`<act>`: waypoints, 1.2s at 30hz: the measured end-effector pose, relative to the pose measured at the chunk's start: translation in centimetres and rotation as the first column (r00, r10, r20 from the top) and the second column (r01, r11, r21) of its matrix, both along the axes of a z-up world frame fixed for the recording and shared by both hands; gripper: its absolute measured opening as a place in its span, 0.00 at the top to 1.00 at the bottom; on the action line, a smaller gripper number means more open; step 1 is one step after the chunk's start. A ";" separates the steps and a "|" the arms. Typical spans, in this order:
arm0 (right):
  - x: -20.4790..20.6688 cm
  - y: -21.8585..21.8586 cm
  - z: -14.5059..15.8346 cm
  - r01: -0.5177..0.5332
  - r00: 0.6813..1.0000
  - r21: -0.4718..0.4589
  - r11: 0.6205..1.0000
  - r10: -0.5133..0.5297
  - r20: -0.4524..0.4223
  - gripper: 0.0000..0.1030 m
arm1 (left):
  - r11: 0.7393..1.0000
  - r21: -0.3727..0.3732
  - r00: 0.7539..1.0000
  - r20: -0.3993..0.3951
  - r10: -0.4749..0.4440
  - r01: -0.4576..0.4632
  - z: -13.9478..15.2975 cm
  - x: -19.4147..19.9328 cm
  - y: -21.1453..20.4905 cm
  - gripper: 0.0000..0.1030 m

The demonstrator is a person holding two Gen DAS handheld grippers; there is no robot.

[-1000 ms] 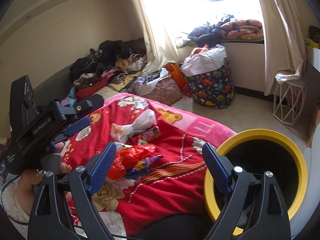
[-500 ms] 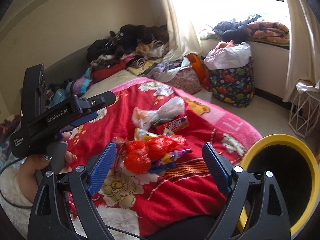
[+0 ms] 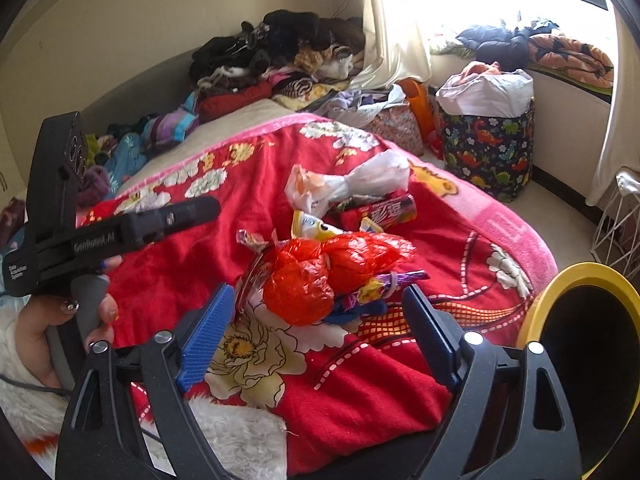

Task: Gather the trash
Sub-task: 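Move both tools back over the trash on the bedspread, then grasp the red plastic bag with the right tool while the left tool grasps the red candy wrapper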

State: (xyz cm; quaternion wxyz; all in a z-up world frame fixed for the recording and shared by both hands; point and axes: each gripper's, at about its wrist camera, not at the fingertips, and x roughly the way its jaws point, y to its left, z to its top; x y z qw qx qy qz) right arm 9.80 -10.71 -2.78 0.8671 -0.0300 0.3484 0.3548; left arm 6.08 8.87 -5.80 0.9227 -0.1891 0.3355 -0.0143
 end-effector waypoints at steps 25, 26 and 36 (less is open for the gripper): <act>2.5 2.2 -2.8 -0.081 0.986 0.029 0.996 0.084 -0.145 0.83 | 0.981 -0.036 0.964 -0.182 -0.195 0.191 -6.3 0.6 -2.0 0.58; 2.5 2.0 -2.6 -0.077 0.987 0.035 0.996 0.081 -0.142 0.84 | 0.981 -0.036 0.964 -0.184 -0.194 0.191 -6.4 0.7 -2.0 0.61; 2.3 0.4 -1.3 -0.039 0.993 0.067 0.997 0.046 -0.107 0.86 | 0.982 -0.034 0.969 -0.160 -0.190 0.187 -5.8 0.7 -2.5 0.84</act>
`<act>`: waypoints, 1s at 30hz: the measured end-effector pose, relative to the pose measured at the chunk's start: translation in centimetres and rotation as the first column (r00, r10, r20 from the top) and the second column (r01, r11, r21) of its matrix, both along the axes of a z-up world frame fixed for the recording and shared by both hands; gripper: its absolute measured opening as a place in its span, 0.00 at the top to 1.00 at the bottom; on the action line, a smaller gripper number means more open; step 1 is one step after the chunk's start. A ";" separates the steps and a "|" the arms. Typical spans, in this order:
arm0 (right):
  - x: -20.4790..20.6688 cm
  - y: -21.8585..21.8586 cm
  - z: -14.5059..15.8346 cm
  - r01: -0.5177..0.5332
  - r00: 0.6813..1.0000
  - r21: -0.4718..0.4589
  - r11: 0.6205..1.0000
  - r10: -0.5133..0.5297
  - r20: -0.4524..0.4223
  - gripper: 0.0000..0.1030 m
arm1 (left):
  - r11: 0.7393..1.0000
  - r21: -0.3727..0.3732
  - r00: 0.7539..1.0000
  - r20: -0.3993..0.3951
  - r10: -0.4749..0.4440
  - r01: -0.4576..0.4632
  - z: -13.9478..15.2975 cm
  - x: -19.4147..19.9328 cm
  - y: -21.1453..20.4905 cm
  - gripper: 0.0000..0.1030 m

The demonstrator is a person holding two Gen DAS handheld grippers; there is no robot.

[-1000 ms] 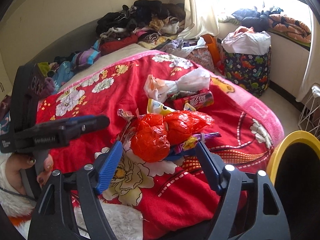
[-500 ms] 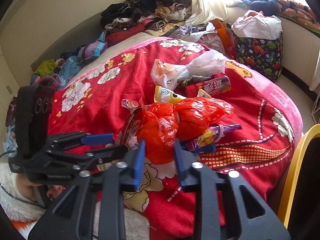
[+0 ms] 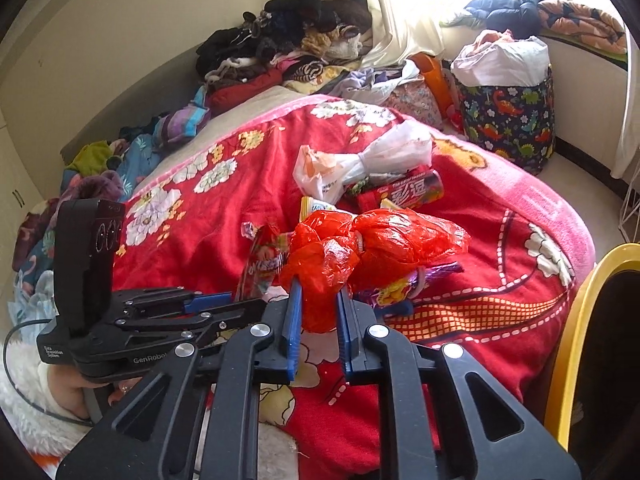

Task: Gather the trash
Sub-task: 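Grasp the red plastic bag with the right tool while the left tool grasps the red candy wrapper, then carry the red bag and red wrapper in both tools over the yellow bin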

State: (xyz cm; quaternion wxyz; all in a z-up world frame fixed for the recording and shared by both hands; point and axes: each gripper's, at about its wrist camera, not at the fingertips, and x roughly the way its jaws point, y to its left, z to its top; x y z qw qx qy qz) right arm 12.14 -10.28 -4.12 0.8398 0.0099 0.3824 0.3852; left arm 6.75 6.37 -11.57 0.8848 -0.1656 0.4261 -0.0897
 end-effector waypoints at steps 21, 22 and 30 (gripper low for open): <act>-0.8 -3.0 3.8 0.045 0.995 0.067 0.997 -0.051 0.084 0.86 | 1.000 -0.021 0.991 0.135 -0.006 0.009 5.2 0.8 -2.1 0.88; -0.8 -3.0 3.9 0.045 0.995 0.070 0.997 -0.051 0.085 0.86 | 1.000 -0.021 0.991 0.137 -0.008 0.011 5.3 0.9 -2.2 0.88; -1.3 -4.2 4.8 0.063 0.992 0.086 0.994 -0.072 0.106 0.86 | 0.999 -0.019 0.987 0.155 -0.029 0.032 6.0 1.5 -3.4 0.88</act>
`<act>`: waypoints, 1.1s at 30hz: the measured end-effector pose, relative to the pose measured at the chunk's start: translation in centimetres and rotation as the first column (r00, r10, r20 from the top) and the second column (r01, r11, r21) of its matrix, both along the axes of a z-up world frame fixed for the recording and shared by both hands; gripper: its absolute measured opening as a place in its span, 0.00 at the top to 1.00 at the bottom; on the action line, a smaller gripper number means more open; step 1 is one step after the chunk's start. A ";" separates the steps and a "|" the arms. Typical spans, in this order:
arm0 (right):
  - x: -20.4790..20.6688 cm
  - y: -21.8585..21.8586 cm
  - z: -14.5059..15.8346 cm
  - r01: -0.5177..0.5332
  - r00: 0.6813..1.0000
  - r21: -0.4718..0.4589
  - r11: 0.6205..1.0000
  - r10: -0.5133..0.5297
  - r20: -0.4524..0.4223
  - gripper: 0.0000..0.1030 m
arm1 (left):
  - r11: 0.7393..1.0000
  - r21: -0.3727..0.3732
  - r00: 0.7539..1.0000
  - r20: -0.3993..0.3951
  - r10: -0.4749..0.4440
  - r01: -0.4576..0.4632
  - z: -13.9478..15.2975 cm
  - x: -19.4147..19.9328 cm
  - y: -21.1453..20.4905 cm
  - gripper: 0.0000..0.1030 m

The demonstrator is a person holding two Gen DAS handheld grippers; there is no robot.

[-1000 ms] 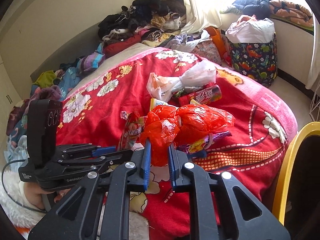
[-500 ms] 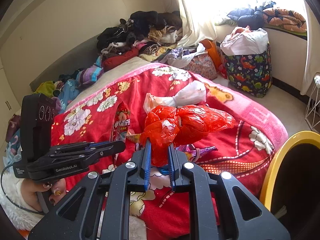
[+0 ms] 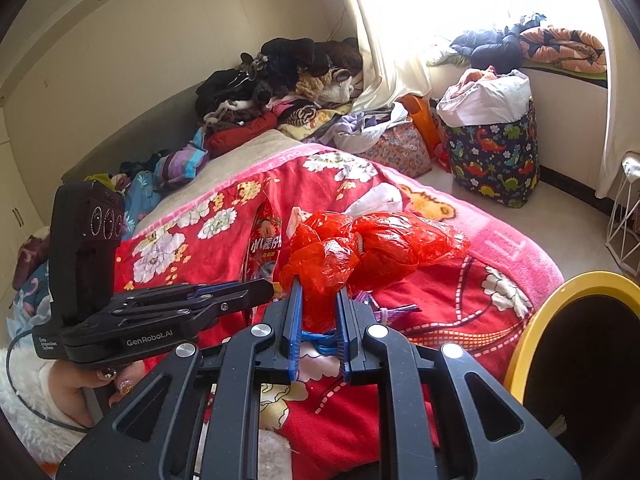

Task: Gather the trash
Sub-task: 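Carry the red bag and red wrapper in both tools over the yellow bin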

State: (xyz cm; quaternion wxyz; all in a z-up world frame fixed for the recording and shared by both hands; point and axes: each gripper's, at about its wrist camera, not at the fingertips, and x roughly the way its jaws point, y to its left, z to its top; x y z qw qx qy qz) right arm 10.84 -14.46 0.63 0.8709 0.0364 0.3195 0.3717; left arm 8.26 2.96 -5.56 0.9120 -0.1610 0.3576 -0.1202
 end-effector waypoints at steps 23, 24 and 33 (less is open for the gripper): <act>-0.9 -3.9 1.4 0.069 0.997 0.049 0.996 -0.070 0.019 0.86 | 0.998 0.019 0.997 0.045 -0.064 0.063 1.7 0.7 -3.9 0.88; -0.9 -4.0 1.4 0.072 0.997 0.049 0.996 -0.073 0.020 0.86 | 0.998 0.020 0.997 0.046 -0.068 0.067 1.8 0.7 -4.1 0.88; -1.4 -5.8 2.1 0.109 0.993 0.059 0.992 -0.111 0.032 0.86 | 0.994 0.031 0.992 0.061 -0.108 0.106 2.3 1.0 -6.2 0.88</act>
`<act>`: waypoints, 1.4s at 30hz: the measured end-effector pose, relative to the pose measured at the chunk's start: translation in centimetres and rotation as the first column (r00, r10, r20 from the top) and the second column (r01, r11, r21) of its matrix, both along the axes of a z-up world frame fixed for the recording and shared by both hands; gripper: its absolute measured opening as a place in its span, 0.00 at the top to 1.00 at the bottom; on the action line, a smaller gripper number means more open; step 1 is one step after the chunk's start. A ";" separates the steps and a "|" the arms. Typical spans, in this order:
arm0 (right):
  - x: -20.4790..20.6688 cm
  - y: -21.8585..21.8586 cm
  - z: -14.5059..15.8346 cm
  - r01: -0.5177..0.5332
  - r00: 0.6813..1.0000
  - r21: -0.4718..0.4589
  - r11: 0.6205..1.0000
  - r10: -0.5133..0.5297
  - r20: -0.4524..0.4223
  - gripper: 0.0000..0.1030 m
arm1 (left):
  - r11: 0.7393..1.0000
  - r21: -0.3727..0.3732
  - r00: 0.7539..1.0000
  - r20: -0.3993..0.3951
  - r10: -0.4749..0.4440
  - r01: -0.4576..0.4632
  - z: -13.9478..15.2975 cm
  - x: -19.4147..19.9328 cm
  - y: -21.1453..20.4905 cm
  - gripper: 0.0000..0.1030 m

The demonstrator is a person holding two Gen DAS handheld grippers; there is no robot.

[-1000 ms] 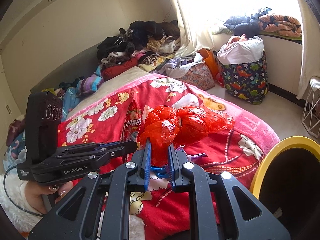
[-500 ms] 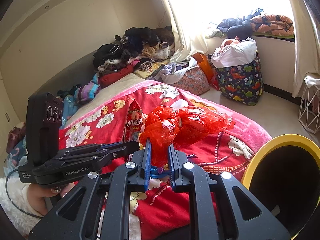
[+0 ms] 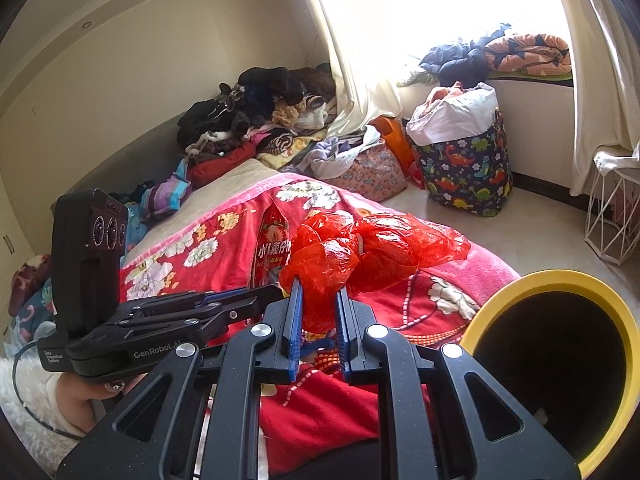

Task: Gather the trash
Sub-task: 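Carry the red bag and red wrapper in both tools over the yellow bin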

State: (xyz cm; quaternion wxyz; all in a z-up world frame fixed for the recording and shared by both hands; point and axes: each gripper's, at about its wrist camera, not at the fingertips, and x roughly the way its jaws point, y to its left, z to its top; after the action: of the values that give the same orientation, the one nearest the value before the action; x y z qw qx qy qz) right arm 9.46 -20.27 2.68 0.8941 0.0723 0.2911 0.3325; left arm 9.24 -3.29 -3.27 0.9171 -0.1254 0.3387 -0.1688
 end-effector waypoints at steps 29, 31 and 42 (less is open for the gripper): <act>-1.3 -6.8 0.4 0.171 0.985 0.047 0.984 -0.171 0.001 0.86 | 0.993 0.018 0.993 0.020 -0.117 0.116 0.9 0.9 -6.2 0.88; -1.4 -7.1 0.3 0.181 0.984 0.052 0.982 -0.181 -0.002 0.86 | 0.992 0.019 0.992 0.019 -0.124 0.124 0.8 0.9 -6.6 0.88; -1.7 -9.5 -0.5 0.239 0.971 0.075 0.968 -0.238 -0.025 0.86 | 0.988 0.022 0.988 0.012 -0.155 0.155 0.4 1.2 -8.3 0.88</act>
State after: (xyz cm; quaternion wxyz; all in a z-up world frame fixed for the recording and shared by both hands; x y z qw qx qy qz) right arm 7.76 -29.72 2.17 0.9219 0.1439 0.2742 0.2329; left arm 10.46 -11.64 -2.91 0.9047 -0.0881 0.3431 -0.2368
